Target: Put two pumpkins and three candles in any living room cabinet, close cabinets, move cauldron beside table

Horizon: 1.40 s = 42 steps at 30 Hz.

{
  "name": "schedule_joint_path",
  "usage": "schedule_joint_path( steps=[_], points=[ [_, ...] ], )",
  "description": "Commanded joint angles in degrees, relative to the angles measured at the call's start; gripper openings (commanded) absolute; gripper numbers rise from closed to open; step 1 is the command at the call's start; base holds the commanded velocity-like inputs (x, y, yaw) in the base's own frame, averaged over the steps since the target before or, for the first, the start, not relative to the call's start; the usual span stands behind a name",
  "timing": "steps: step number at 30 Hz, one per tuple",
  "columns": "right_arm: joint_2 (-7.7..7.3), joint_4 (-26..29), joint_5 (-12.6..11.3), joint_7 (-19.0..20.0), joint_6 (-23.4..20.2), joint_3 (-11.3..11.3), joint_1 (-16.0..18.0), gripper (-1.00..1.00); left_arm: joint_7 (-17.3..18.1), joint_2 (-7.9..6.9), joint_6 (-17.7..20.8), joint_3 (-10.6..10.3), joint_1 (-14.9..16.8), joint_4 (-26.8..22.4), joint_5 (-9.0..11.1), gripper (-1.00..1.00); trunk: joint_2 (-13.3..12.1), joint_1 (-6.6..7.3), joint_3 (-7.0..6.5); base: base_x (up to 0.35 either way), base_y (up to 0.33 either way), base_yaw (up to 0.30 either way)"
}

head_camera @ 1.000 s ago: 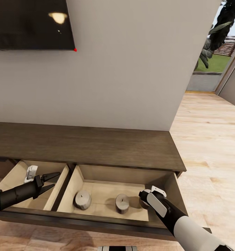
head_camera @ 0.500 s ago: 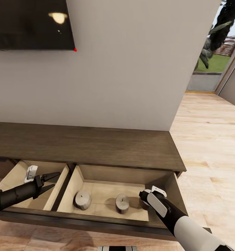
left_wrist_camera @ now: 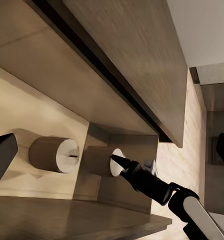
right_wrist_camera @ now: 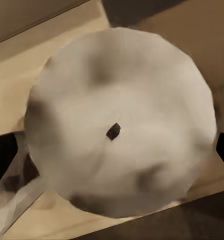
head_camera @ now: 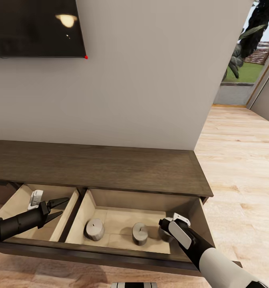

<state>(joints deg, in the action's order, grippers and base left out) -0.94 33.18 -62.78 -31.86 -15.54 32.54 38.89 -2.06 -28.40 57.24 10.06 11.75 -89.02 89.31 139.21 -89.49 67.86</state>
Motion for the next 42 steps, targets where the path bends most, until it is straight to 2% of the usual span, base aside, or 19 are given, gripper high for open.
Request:
schedule_joint_path(
  steps=[1, 5, 10, 15, 29, 31, 36, 42],
  points=[
    [-0.03, 0.1, -0.2, -0.2, 0.0, 0.4, 0.0, 1.0, -0.2, 0.0, 0.2, 0.0, 0.0, 0.0, 0.2, 1.0, 0.0, 0.01, 0.05, 0.0, 0.0, 0.0],
    [0.13, 0.2, -0.2, 0.0, 0.8, 0.3, 0.0, 1.0, -0.2, 0.01, 0.2, 0.0, 0.0, 0.0, 0.2, 1.0, 0.0, 0.01, 0.05, 0.0, 0.0, 0.0],
    [0.05, 0.2, -0.2, 0.1, 5.1, 0.6, 0.0, 1.0, -0.2, 0.0, 0.2, 0.0, 0.0, 0.0, 0.2, 1.0, 0.0, 0.01, 0.05, 0.0, 0.0, 0.0],
    [-0.02, 0.1, -0.2, 0.1, 4.8, 0.5, 0.0, 1.0, -0.2, 0.01, 0.2, 0.0, 0.0, 0.0, 0.2, 1.0, 0.0, 0.01, 0.05, 0.0, 0.0, 0.0],
    [-0.07, 0.1, -0.2, 0.0, 4.4, 0.5, 0.0, 1.0, -0.3, -0.02, 0.2, 0.2, 0.0, 0.0, -0.2, 1.0, -5.6, 3.09, -2.47, 0.0, 0.0, 0.0],
    [-0.06, 0.1, -0.2, 0.0, 3.8, 0.5, 0.0, 1.0, -0.3, -0.05, 0.2, 0.3, 0.0, 0.1, -0.3, 1.0, -6.4, 3.52, -2.82, 0.0, 0.0, 0.0],
    [-0.08, 0.2, -0.4, -0.1, -0.7, 0.2, 0.0, 1.0, -0.4, -0.07, 0.2, 0.7, 0.0, 0.5, -0.3, 1.0, -8.4, 4.62, -3.72, 0.0, 0.0, 0.0],
    [-0.1, 0.1, -0.3, -0.1, -2.0, 0.2, 0.0, 1.0, -0.5, -0.08, 0.2, 0.9, 0.0, 0.7, 0.1, 1.0, -10.8, 5.94, -4.8, -0.123, 0.0, 0.0]
  ],
)
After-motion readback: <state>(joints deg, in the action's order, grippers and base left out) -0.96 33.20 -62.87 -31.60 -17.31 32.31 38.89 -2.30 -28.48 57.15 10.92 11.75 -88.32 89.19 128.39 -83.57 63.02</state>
